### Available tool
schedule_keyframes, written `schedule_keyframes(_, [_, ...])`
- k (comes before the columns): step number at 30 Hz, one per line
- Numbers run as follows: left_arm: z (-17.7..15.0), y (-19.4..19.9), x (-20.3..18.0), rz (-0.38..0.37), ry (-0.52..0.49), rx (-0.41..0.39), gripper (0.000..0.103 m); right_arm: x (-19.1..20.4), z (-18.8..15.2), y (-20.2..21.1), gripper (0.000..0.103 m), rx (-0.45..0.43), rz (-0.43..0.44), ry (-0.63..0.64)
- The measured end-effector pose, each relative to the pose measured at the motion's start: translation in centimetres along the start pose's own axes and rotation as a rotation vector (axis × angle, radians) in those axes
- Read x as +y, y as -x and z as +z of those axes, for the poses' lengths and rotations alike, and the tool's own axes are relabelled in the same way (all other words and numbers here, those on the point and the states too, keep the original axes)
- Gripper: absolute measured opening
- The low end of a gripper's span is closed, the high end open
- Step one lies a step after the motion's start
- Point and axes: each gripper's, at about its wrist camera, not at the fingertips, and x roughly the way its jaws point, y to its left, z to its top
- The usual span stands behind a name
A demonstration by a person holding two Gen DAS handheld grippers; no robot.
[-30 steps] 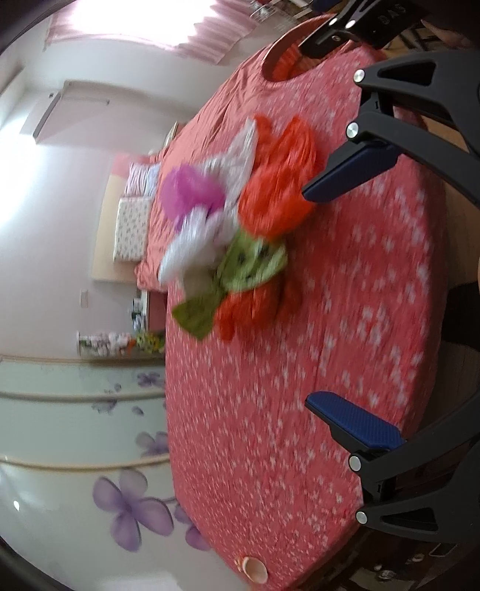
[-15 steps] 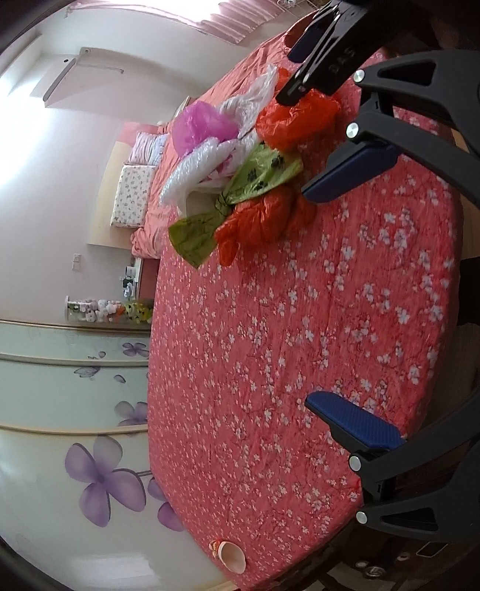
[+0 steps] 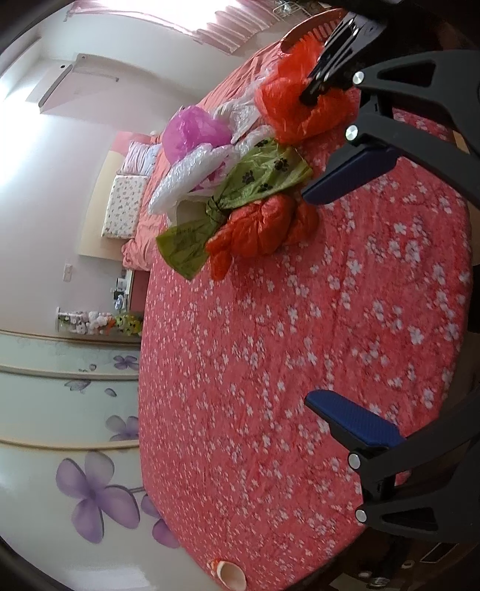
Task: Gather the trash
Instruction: 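Grasp a red-orange bag with the right tool while the left tool grasps another red bag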
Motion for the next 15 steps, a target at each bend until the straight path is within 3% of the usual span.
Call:
schedule_keyframes(11, [3.6, -4.0, -2.8, -0.063, -0.051, 0.036, 0.086, -4.3, 0.7, 4.3, 0.012, -0.103, -0.055, -0.050])
schedule_keyframes(15, [4.3, -6.6, -3.1, -0.074, -0.024, 0.105, 0.072, -5.1, 0.7, 4.3, 0.012, -0.101, -0.068, -0.064])
